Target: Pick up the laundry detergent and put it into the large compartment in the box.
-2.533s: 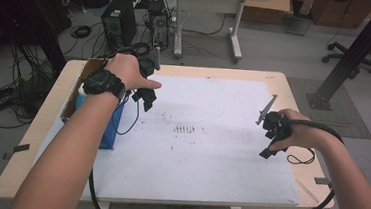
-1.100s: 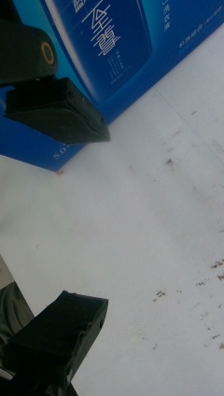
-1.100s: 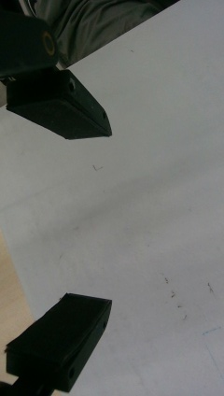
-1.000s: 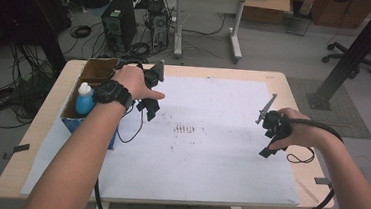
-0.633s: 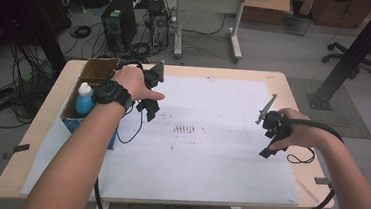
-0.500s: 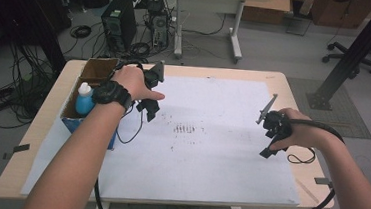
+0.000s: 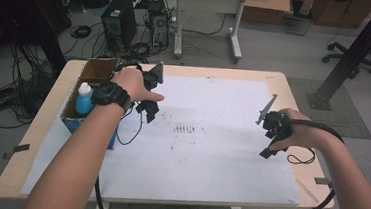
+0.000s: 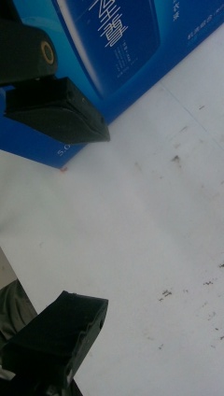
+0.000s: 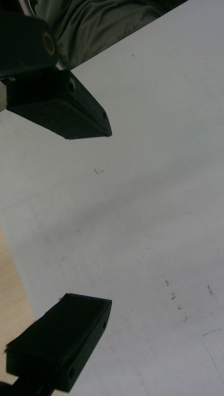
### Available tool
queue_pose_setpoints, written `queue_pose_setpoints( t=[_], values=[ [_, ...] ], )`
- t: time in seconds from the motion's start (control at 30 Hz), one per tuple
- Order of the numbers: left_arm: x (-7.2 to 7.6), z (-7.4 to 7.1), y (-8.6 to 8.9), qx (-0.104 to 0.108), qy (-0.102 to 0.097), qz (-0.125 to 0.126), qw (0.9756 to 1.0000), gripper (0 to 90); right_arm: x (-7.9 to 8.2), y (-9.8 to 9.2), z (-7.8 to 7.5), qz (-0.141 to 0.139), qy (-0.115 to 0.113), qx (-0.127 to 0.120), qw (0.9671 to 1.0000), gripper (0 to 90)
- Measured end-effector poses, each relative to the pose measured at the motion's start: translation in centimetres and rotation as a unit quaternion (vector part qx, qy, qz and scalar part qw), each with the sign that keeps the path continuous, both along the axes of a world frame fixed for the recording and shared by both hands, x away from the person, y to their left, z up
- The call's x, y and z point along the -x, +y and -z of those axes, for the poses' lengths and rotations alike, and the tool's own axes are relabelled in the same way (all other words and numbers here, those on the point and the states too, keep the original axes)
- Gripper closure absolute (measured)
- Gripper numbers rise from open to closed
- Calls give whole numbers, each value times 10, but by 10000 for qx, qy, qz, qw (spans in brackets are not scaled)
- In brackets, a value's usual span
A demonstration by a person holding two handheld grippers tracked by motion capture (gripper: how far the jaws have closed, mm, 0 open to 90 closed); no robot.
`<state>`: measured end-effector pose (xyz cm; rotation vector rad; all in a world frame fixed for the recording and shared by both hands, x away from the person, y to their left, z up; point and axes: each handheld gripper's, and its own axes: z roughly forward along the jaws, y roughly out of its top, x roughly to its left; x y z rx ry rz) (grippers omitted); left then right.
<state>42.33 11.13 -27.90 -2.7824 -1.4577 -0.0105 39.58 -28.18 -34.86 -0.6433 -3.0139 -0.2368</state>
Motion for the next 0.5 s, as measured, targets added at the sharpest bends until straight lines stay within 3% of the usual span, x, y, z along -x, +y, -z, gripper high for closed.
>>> queue_pose_setpoints(
  t=[0.5],
  values=[
    [1,4,1,21,58,-33,10000,170,0,0,1,12,12,2,10000,143]
  ],
)
